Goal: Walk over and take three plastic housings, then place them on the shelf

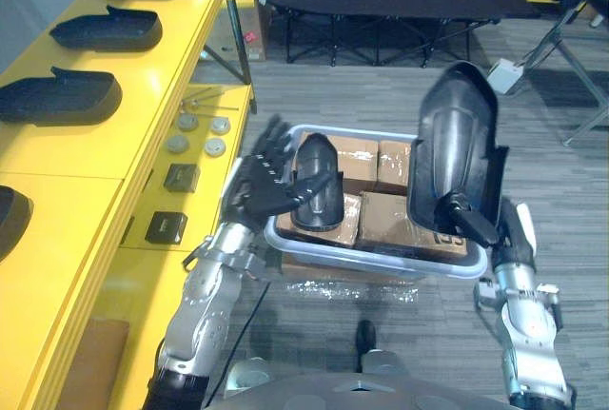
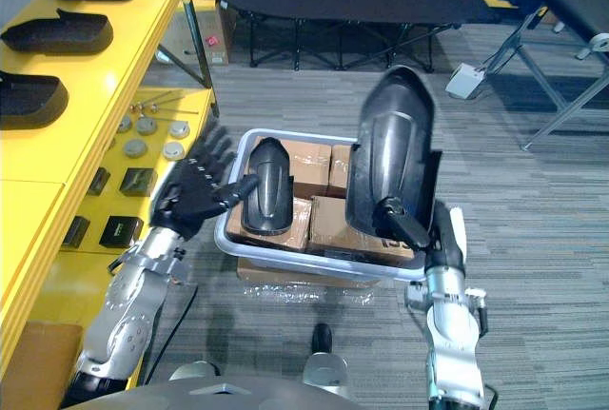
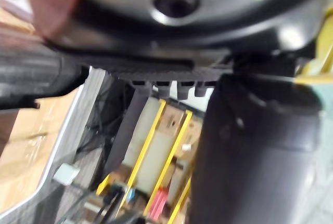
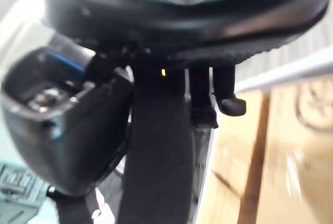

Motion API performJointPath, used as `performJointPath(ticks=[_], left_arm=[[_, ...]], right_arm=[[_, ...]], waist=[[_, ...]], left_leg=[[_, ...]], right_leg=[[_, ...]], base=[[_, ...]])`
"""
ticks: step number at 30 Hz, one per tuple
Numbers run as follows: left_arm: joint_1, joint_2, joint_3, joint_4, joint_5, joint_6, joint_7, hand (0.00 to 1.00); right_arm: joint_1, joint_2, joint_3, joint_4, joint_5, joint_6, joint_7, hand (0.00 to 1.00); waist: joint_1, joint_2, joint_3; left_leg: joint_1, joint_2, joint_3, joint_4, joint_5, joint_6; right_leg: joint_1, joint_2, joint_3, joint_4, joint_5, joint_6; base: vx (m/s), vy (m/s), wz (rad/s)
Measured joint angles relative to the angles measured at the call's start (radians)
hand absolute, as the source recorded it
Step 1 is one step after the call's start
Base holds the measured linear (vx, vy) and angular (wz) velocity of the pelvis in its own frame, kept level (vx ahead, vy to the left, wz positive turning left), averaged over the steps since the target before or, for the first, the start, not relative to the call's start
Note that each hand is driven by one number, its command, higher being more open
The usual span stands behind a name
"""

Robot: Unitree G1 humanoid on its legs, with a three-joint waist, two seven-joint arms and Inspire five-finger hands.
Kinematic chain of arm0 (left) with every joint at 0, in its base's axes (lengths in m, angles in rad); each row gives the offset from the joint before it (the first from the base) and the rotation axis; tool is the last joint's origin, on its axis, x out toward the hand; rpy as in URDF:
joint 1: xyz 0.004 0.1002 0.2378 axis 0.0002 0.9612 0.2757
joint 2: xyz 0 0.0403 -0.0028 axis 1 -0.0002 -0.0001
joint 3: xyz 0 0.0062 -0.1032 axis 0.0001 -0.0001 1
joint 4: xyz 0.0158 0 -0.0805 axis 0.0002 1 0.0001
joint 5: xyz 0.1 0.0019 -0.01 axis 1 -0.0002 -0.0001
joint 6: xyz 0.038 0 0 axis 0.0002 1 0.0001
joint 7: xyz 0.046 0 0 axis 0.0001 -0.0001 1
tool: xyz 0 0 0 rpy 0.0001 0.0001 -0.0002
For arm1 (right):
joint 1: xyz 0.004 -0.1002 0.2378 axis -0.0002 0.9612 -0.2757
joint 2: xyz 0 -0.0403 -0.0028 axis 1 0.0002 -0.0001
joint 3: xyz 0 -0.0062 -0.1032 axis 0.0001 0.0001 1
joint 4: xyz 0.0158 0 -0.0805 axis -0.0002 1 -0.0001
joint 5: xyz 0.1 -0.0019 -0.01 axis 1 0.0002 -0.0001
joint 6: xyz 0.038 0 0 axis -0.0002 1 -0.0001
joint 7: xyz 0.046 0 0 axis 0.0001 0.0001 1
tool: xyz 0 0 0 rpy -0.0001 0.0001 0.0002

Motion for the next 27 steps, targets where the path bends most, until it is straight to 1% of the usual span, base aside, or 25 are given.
performJointPath(ticks=[2,3,4,5,10,12,15,20,22,24,25,27], left_arm=[[-0.068,0.028,-0.07,0.039,-0.02,0.045,-0.029,1.0],[-0.101,0.031,-0.094,0.061,-0.022,0.07,-0.039,1.0],[-0.115,0.031,-0.1,0.075,-0.028,0.083,-0.044,1.0],[-0.148,0.028,-0.104,0.114,-0.081,0.118,-0.051,1.0],[-0.225,0.033,-0.095,0.211,-0.268,0.217,-0.074,1.0],[-0.234,0.035,-0.094,0.246,-0.305,0.235,-0.076,1.0],[-0.245,0.036,-0.095,0.311,-0.308,0.237,-0.071,1.0],[-0.251,0.033,-0.092,0.334,-0.296,0.224,-0.005,1.0],[-0.251,0.027,-0.076,0.351,-0.289,0.198,0.026,1.0],[-0.252,0.013,-0.048,0.368,-0.29,0.183,0.053,1.0],[-0.252,0.012,-0.03,0.373,-0.289,0.175,0.074,1.0],[-0.252,0.007,-0.018,0.384,-0.282,0.142,0.098,1.0]], right_arm=[[-0.051,-0.052,0.036,0.0,-0.116,-0.002,-0.088,0.0],[-0.086,-0.077,0.062,0.0,-0.161,-0.013,-0.121,0.0],[-0.102,-0.086,0.075,0.0,-0.174,-0.022,-0.131,0.0],[-0.132,-0.107,0.105,0.0,-0.202,-0.04,-0.149,0.0],[-0.169,-0.125,0.141,0.012,-0.203,-0.068,-0.15,0.0],[-0.179,-0.126,0.155,0.039,-0.222,-0.08,-0.15,0.0],[-0.206,-0.127,0.185,0.096,-0.236,-0.084,-0.149,0.0],[-0.206,-0.127,0.209,0.101,-0.237,-0.085,-0.169,0.0],[-0.206,-0.127,0.219,0.101,-0.237,-0.088,-0.179,0.0],[-0.206,-0.12,0.224,0.1,-0.238,-0.108,-0.192,0.0],[-0.206,-0.106,0.225,0.1,-0.242,-0.127,-0.215,0.0],[-0.206,-0.096,0.227,0.1,-0.279,-0.132,-0.258,0.0]], waist=[[-0.006,-0.001,-0.025],[-0.013,0.001,-0.031],[-0.019,0.003,-0.034],[-0.025,0.006,-0.039],[-0.026,0.006,-0.045],[-0.026,0.003,-0.047],[-0.028,-0.002,-0.049],[-0.034,-0.007,-0.048],[-0.036,-0.019,-0.052],[-0.039,-0.033,-0.056],[-0.041,-0.042,-0.058],[-0.043,-0.049,-0.061]], left_leg=[[0.002,0.0,0.009,0.0,0.0,0.0],[0.003,0.0,0.017,0.001,0.0,0.0],[0.004,0.0,0.019,0.002,0.0,0.0],[0.01,0.001,0.026,0.001,0.0,0.0],[0.02,0.002,0.037,-0.003,0.002,0.0],[0.022,0.001,0.04,-0.005,0.004,0.0],[0.036,-0.003,0.052,-0.026,0.017,-0.001],[0.038,-0.005,0.052,-0.037,0.023,-0.001],[0.037,-0.006,0.052,-0.037,0.024,0.0],[0.037,-0.007,0.052,-0.036,0.024,0.0],[0.037,-0.007,0.052,-0.035,0.025,0.0],[0.037,-0.009,0.054,-0.034,0.026,0.001]], right_leg=[[0.001,0.002,0.008,-0.013,0.01,0.0],[-0.001,0.002,0.016,-0.016,0.015,0.0],[-0.002,0.002,0.018,-0.016,0.017,-0.001],[-0.001,0.004,0.025,-0.016,0.019,-0.002],[0.001,0.005,0.036,-0.017,0.024,-0.004],[-0.001,0.005,0.037,-0.017,0.025,-0.005],[-0.004,0.005,0.047,-0.018,0.028,-0.007],[-0.007,0.004,0.046,-0.018,0.032,-0.008],[-0.008,0.003,0.046,-0.018,0.033,-0.007],[-0.007,0.002,0.046,-0.018,0.034,-0.008],[-0.007,0.001,0.046,-0.018,0.035,-0.008],[-0.008,0.001,0.046,-0.018,0.036,-0.007]], base=[[-0.05,0.009,-0.13],[-0.05,0.004,-0.17],[-0.06,0.006,-0.18],[-0.05,0.005,-0.12],[-0.05,0.003,-0.07],[-0.04,0.002,-0.05],[-0.02,-0.005,-0.09],[0.0,0.0,0.0],[-0.04,0.008,0.0],[-0.05,0.005,0.0],[-0.06,0.002,0.0],[-0.05,-0.001,-0.01]])
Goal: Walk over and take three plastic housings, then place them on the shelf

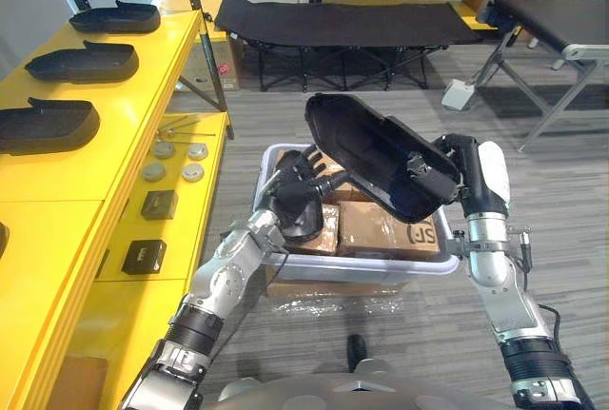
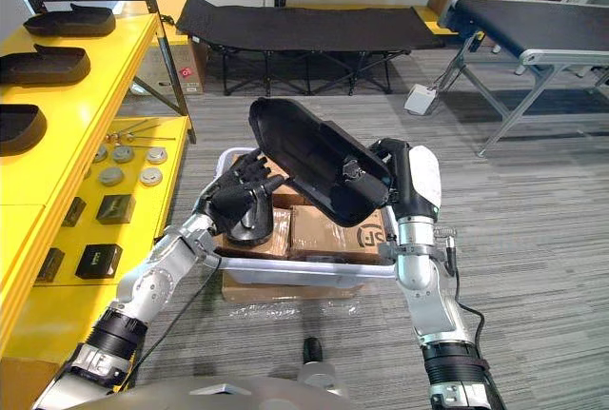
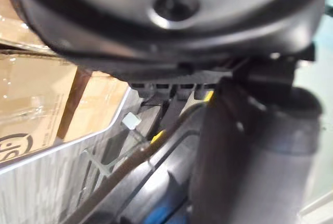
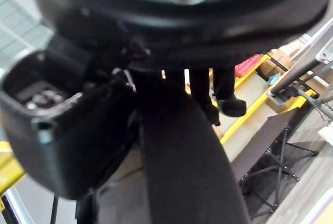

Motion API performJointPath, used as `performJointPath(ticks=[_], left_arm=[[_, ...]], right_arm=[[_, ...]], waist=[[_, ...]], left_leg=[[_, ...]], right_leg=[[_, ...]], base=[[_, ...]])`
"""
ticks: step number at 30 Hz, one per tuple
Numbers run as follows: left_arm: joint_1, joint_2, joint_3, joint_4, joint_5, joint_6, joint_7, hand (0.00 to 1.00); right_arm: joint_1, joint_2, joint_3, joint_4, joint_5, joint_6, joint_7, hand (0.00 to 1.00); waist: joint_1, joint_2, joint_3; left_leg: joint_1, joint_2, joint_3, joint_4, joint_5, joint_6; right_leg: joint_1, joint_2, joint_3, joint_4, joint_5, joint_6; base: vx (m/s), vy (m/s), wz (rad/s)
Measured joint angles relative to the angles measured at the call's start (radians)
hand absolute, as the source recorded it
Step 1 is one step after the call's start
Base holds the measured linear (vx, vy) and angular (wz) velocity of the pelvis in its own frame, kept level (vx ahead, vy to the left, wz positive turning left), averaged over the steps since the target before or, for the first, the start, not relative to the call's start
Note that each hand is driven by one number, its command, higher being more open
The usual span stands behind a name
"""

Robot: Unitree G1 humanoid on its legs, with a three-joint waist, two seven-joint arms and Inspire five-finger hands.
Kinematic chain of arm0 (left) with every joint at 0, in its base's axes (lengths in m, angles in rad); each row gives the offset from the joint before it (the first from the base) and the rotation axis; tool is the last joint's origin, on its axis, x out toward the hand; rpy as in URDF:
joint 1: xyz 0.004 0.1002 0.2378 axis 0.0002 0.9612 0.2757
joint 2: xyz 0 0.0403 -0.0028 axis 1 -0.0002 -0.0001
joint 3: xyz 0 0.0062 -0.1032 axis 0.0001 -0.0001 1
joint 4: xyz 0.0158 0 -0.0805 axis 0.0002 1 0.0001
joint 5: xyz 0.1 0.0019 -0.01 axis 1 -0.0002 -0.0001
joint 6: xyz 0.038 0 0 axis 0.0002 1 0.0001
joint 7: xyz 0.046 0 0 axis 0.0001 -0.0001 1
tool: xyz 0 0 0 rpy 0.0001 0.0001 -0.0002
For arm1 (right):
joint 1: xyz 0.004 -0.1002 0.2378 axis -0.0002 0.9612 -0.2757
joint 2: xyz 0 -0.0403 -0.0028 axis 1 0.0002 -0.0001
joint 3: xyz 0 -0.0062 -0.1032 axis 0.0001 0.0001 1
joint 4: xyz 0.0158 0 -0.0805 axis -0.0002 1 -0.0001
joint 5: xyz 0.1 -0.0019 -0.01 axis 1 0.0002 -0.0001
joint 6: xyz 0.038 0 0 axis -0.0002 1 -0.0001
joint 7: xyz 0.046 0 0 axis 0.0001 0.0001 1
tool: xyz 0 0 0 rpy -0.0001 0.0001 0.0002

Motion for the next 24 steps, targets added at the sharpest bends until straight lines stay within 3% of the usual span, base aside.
performJointPath(ticks=[3,4,9,14,19,24], left_arm=[[0.0,-0.027,0.04,0.004,0.036,-0.065,0.024,1.0],[0.0,-0.049,0.06,0.002,0.043,-0.116,0.038,1.0],[-0.001,-0.099,0.082,-0.089,0.049,-0.179,0.08,1.0],[-0.001,-0.125,0.08,-0.112,0.013,-0.158,0.083,1.0],[-0.001,-0.135,0.059,-0.098,-0.128,-0.083,0.081,1.0],[-0.001,-0.153,0.042,-0.022,-0.168,-0.036,0.079,1.0]], right_arm=[[0.0,0.022,0.0,0.0,0.0,0.002,-0.054,0.0],[0.001,0.038,0.0,0.0,-0.002,0.006,-0.098,0.0],[0.001,0.074,-0.028,-0.002,-0.039,0.009,-0.222,0.0],[0.001,0.076,-0.034,-0.017,-0.038,0.006,-0.251,0.0],[0.001,0.08,-0.026,-0.049,-0.038,-0.023,-0.253,0.0],[0.0,0.115,-0.011,-0.062,-0.036,-0.056,-0.257,0.0]], waist=[[0.001,-0.004,-0.003],[0.0,-0.003,-0.003],[0.0,0.0,-0.005],[-0.001,0.004,-0.008],[0.002,0.01,-0.011],[0.002,0.025,-0.021]], left_leg=[[-0.001,0.001,0.001,0.001,0.001,-0.001],[-0.002,0.002,0.002,0.001,0.001,-0.001],[-0.002,0.006,0.004,0.001,-0.001,-0.003],[-0.002,0.008,0.005,0.0,-0.002,-0.004],[-0.002,0.01,0.007,0.0,-0.002,-0.005],[-0.002,0.01,0.009,-0.001,-0.002,-0.005]], right_leg=[[-0.002,0.001,0.0,0.0,0.0,0.0],[-0.004,0.002,0.0,0.0,0.0,0.0],[-0.005,0.006,-0.001,0.0,0.0,0.0],[-0.005,0.009,-0.002,0.0,0.0,0.0],[-0.007,0.011,-0.002,0.0,0.0,0.0],[-0.007,0.011,-0.002,0.0,0.001,0.0]], base=[[-0.04,-0.005,-0.02],[0.0,0.0,0.0],[0.0,0.0,0.0],[-0.01,-0.001,0.0],[0.0,0.0,0.0],[0.0,0.0,0.0]])
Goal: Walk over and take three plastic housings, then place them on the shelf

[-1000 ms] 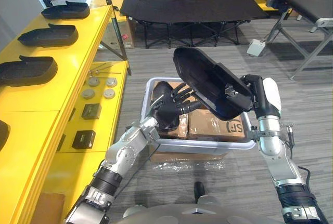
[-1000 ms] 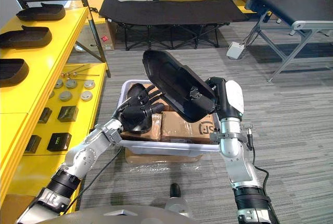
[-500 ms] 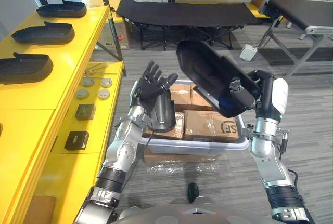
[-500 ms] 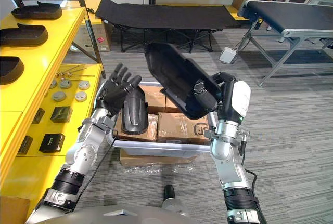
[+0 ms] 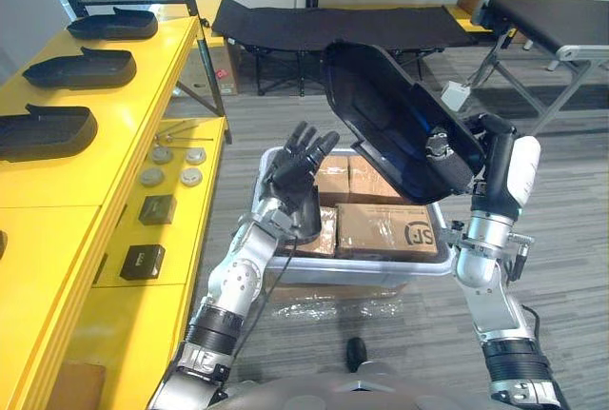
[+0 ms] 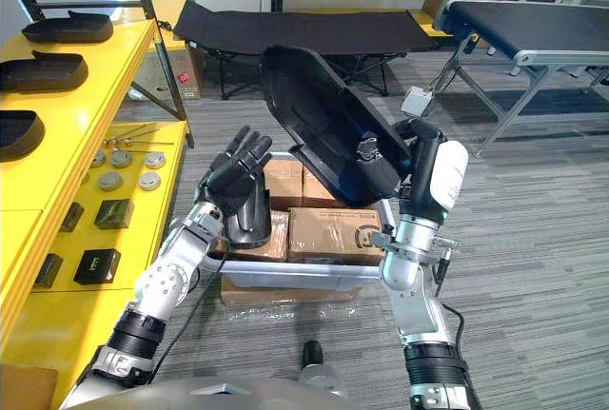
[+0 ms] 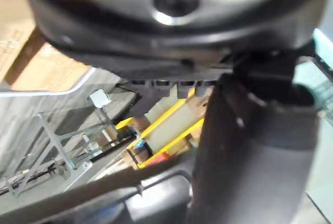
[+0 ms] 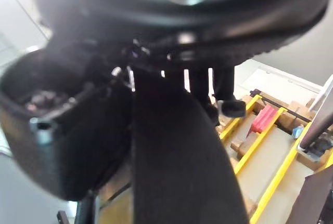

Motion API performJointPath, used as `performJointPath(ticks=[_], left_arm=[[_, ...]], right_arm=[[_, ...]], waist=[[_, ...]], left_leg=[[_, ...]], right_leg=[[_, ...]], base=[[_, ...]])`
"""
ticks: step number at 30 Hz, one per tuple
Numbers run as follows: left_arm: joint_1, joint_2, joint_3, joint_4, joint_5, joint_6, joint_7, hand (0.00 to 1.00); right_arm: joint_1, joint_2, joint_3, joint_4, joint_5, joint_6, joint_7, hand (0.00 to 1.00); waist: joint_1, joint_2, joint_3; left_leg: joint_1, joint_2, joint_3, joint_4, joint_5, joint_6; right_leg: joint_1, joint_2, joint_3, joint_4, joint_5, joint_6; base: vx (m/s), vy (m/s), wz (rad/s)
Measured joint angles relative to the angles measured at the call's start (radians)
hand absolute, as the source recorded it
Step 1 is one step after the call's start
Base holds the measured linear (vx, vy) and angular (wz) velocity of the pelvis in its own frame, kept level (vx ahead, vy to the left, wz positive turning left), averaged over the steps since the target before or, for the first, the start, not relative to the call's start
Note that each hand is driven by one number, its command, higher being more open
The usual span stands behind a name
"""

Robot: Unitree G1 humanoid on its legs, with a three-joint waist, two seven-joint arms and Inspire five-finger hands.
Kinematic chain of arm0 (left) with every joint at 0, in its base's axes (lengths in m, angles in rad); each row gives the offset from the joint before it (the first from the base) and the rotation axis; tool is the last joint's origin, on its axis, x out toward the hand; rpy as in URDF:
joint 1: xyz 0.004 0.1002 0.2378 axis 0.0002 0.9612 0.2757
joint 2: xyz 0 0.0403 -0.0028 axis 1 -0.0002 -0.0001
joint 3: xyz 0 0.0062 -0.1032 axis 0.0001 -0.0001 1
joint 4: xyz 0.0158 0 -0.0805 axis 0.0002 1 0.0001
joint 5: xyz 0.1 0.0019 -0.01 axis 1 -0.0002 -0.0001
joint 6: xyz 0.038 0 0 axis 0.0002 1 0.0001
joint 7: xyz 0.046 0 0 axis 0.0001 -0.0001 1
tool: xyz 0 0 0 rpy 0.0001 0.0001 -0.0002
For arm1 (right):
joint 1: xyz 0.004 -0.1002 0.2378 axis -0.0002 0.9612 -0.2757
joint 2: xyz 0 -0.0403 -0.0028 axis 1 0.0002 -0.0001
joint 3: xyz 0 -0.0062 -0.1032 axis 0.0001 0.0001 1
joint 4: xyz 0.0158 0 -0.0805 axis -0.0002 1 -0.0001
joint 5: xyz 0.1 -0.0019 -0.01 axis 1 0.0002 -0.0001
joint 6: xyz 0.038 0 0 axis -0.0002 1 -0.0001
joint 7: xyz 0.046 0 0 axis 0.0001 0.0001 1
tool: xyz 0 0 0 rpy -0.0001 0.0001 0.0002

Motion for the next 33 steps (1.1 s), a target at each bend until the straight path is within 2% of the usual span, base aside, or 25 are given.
performJointPath(ticks=[5,8,12,16,23,24,31,33], left_arm=[[0.0,-0.004,-0.006,0.04,-0.007,0.005,0.012,1.0],[0.0,-0.004,-0.019,0.049,-0.049,-0.006,0.011,1.0],[0.0,-0.015,-0.039,0.049,-0.118,-0.015,-0.031,1.0],[-0.018,-0.041,-0.067,0.049,-0.183,-0.054,-0.062,1.0],[-0.047,-0.041,-0.109,0.049,-0.312,-0.093,-0.075,1.0],[-0.047,-0.041,-0.111,0.049,-0.313,-0.095,-0.075,0.0],[-0.047,-0.032,-0.138,0.049,-0.301,-0.134,-0.072,0.0],[-0.05,-0.022,-0.149,0.049,-0.257,-0.136,-0.072,0.0]], right_arm=[[0.0,0.005,0.054,0.0,0.006,0.0,0.001,0.0],[0.0,0.042,0.07,0.0,0.019,-0.001,0.004,0.0],[0.001,0.071,0.117,0.001,0.047,-0.001,0.01,0.0],[0.01,0.095,0.16,0.006,0.061,-0.001,0.027,0.0],[0.012,0.144,0.192,0.038,0.127,-0.004,0.023,0.0],[0.012,0.145,0.193,0.049,0.131,-0.006,0.021,0.0],[0.012,0.152,0.219,0.06,0.176,-0.006,0.013,0.0],[0.012,0.152,0.229,0.062,0.194,-0.006,0.012,0.0]], waist=[[0.001,0.002,-0.001],[0.005,0.002,-0.001],[0.009,0.002,-0.002],[0.013,0.003,-0.002],[0.013,-0.001,-0.004],[0.014,-0.002,-0.004],[0.016,-0.018,-0.005],[0.015,-0.03,-0.005]], left_leg=[[0.0,0.0,0.0,0.0,0.001,0.0],[-0.001,0.0,0.0,0.0,0.003,0.0],[-0.001,0.0,0.0,0.0,0.004,0.0],[-0.003,0.0,0.0,0.0,0.005,0.0],[-0.001,-0.015,-0.011,-0.021,0.018,0.004],[-0.001,-0.019,-0.013,-0.026,0.022,0.006],[0.001,-0.021,-0.014,-0.035,0.029,0.005],[0.001,-0.018,-0.015,-0.035,0.029,0.005]], right_leg=[[0.0,0.0,0.0,0.0,0.003,-0.001],[-0.001,0.0,0.0,0.0,0.004,-0.001],[-0.001,0.0,0.0,0.0,0.004,-0.001],[-0.004,0.0,0.0,0.0,0.005,-0.001],[-0.005,-0.013,-0.007,0.0,0.005,0.0],[-0.005,-0.017,-0.008,0.0,0.006,0.002],[-0.006,-0.019,-0.011,-0.001,0.007,0.002],[-0.007,-0.019,-0.011,-0.001,0.007,0.001]], base=[[0.0,0.0,0.0],[0.0,0.0,0.0],[0.0,0.0,0.0],[0.0,0.0,0.0],[0.0,0.001,0.03],[-0.03,0.012,0.06],[-0.02,-0.001,0.01],[0.0,0.0,0.0]])
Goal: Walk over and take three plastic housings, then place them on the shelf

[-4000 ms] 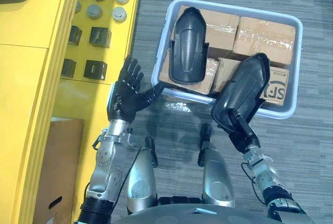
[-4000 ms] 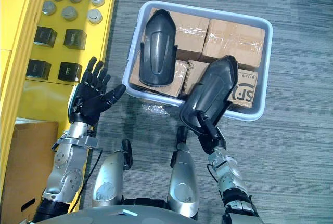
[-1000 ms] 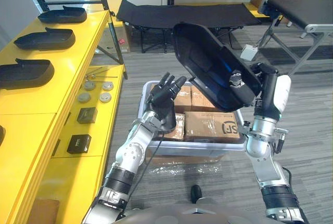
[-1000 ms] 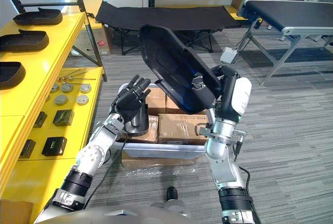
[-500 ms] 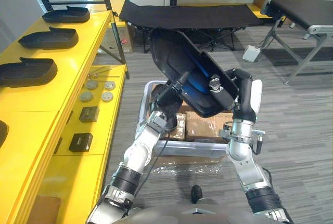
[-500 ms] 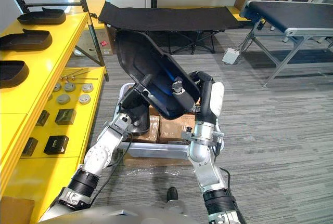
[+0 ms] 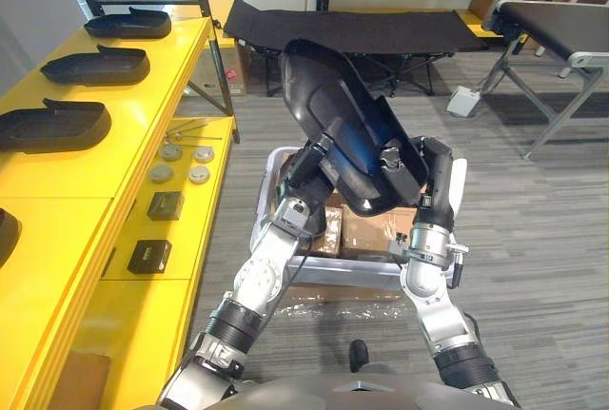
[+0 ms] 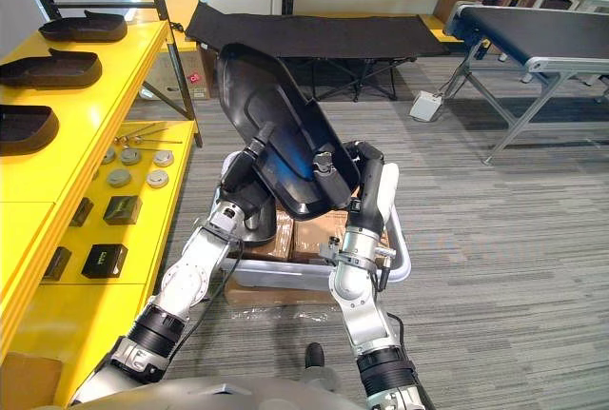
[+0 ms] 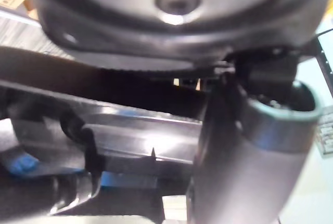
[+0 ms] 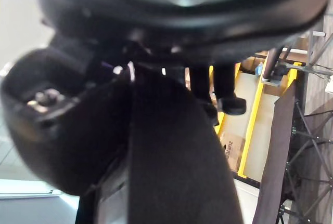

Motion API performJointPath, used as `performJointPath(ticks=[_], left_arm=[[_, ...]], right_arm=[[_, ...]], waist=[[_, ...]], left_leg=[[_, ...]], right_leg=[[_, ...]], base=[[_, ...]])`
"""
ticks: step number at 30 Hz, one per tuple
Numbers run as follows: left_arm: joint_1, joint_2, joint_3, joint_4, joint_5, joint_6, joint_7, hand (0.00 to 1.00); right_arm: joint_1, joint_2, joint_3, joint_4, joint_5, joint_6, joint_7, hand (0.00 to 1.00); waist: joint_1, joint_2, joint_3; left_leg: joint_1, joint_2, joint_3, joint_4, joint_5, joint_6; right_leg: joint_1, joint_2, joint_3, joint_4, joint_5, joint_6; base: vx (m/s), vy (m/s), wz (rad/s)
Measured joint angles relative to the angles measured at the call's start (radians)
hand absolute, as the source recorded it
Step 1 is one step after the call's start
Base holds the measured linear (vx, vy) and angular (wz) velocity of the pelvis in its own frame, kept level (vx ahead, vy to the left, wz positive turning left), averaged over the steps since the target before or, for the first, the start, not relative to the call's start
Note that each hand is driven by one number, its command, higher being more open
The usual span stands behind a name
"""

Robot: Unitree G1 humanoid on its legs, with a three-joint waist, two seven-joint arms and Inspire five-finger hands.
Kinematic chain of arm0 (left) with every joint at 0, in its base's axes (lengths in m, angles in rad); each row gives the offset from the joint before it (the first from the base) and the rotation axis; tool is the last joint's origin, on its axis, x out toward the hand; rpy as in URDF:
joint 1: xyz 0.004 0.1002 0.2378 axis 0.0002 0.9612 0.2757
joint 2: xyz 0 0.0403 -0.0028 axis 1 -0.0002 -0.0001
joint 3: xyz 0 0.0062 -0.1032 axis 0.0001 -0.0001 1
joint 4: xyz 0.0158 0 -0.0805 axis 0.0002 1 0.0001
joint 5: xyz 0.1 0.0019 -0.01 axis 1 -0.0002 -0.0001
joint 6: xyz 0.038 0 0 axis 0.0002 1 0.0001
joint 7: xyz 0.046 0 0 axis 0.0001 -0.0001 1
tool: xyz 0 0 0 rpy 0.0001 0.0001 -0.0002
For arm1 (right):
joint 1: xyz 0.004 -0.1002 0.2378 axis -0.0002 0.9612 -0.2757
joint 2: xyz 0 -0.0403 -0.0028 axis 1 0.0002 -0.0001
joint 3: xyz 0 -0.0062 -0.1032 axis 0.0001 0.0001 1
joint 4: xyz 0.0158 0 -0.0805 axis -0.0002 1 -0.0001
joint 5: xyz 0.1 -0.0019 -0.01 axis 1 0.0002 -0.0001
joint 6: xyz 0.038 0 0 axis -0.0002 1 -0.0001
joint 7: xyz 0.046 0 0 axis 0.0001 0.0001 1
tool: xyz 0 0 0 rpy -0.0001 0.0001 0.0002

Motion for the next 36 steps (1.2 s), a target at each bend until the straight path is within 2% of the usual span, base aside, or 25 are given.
performJointPath(ticks=[3,7,10,19,20,26,31,36], left_arm=[[-0.005,0.0,-0.006,0.0,0.034,-0.001,0.008,0.0],[-0.043,0.031,-0.005,0.0,0.127,0.0,0.045,0.0],[-0.05,0.044,0.001,0.0,0.218,0.0,0.048,0.0],[-0.058,0.046,-0.008,0.043,0.224,-0.011,0.045,0.0],[-0.058,0.048,-0.017,0.049,0.224,-0.024,0.045,0.0],[-0.058,0.065,-0.038,0.05,0.259,-0.071,0.052,0.0],[-0.049,0.066,-0.027,0.045,0.521,-0.092,0.157,0.0],[0.067,0.065,-0.008,-0.071,0.761,-0.092,0.206,0.0]], right_arm=[[0.001,-0.002,0.021,0.001,0.002,-0.001,-0.005,0.0],[0.003,-0.007,0.067,-0.005,0.0,-0.063,-0.013,0.0],[0.005,0.016,0.072,-0.005,0.003,-0.066,-0.017,0.0],[0.007,0.012,0.073,-0.005,0.003,-0.063,-0.016,0.0],[0.007,0.008,0.074,-0.005,0.003,-0.062,-0.016,1.0],[0.006,-0.003,0.087,-0.005,0.02,-0.061,-0.003,1.0],[0.006,-0.012,0.098,-0.018,0.053,-0.058,0.058,1.0],[0.019,-0.012,0.102,-0.103,0.083,-0.019,0.088,1.0]], waist=[[-0.001,-0.014,0.001],[-0.001,-0.031,-0.001],[0.0,-0.034,0.0],[0.0,-0.047,0.005],[0.0,-0.047,0.006],[0.003,-0.05,0.007],[0.002,-0.049,0.008],[0.006,-0.045,0.01]], left_leg=[[0.0,0.001,0.0,0.0,0.0,0.0],[0.0,0.001,-0.002,0.0,0.001,0.001],[0.0,-0.001,-0.004,-0.001,0.002,0.001],[-0.001,-0.002,-0.006,-0.001,0.002,0.002],[-0.001,-0.002,-0.006,-0.001,0.002,0.002],[-0.001,-0.002,-0.007,-0.001,0.002,0.002],[-0.001,-0.006,-0.008,0.002,0.002,0.002],[-0.003,0.003,-0.008,0.005,-0.002,-0.003]], right_leg=[[0.0,0.0,0.0,-0.004,0.0,0.0],[0.001,-0.006,-0.002,-0.005,0.0,-0.001],[0.001,-0.01,-0.004,-0.005,0.0,-0.001],[0.002,-0.01,-0.007,-0.005,-0.001,-0.002],[0.002,-0.01,-0.007,-0.005,-0.001,-0.002],[0.003,-0.01,-0.008,-0.005,0.0,-0.003],[0.004,-0.003,-0.01,0.0,0.0,-0.004],[0.004,0.007,-0.013,0.0,-0.004,-0.01]], base=[[0.0,0.0,0.0],[-0.01,-0.001,0.0],[0.0,0.0,0.0],[0.0,0.0,0.0],[0.0,0.0,0.0],[0.0,0.0,0.0],[0.0,0.0,0.0],[0.0,0.0,0.0]])
